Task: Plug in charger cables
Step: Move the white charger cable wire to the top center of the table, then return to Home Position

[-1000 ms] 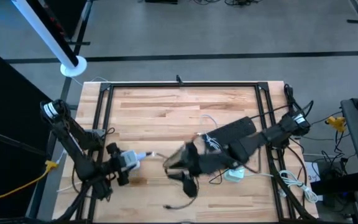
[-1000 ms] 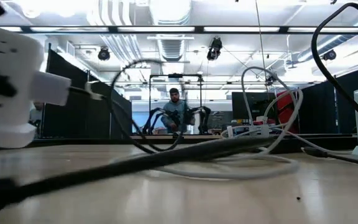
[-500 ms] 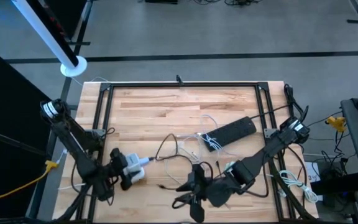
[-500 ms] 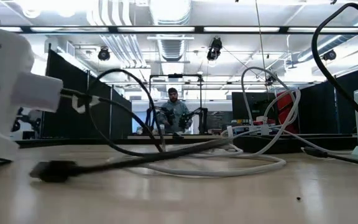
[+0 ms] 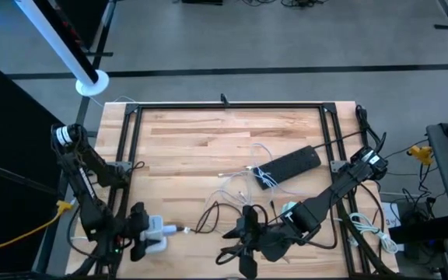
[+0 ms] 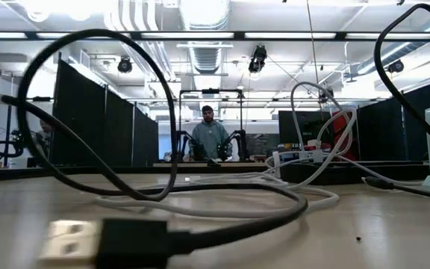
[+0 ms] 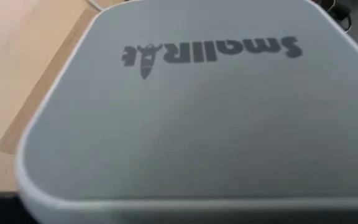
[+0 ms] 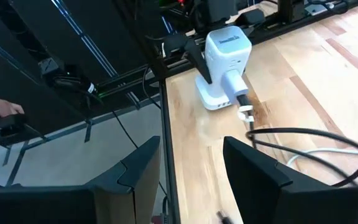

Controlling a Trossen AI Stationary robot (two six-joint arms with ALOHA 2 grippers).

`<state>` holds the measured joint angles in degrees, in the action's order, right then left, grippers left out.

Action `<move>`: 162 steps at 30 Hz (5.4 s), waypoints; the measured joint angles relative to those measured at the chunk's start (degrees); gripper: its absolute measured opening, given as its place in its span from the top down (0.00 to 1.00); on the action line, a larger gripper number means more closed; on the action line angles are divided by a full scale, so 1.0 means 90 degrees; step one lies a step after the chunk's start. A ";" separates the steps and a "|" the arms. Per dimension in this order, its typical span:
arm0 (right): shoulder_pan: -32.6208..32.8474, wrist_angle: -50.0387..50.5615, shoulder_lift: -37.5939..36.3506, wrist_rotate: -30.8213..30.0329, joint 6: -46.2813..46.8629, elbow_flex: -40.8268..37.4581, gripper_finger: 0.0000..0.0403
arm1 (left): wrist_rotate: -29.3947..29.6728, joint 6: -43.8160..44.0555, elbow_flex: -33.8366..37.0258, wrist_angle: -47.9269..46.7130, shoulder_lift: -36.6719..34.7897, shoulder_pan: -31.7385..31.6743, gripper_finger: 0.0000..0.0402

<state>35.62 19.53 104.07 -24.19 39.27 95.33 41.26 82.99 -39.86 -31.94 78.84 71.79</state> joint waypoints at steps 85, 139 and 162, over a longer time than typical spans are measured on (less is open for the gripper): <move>-0.6025 0.5137 0.1162 0.1416 -0.2199 -0.0861 1.00 | 0.2096 -0.1037 -0.2317 -0.6455 -0.5275 -0.0197 0.03; -0.3405 -0.1443 -1.0510 0.1594 -0.2271 -0.7780 1.00 | 0.5172 -0.2276 -0.2307 -0.3001 -0.4006 -0.1651 0.23; -0.3405 -0.3956 -1.1463 0.2677 -0.1927 -1.0528 1.00 | -0.1261 -0.8191 -0.1017 0.5786 -0.1556 -0.5466 0.72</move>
<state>4.97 -16.08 0.91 -0.10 21.93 0.58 29.91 9.27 -49.01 20.13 64.84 22.60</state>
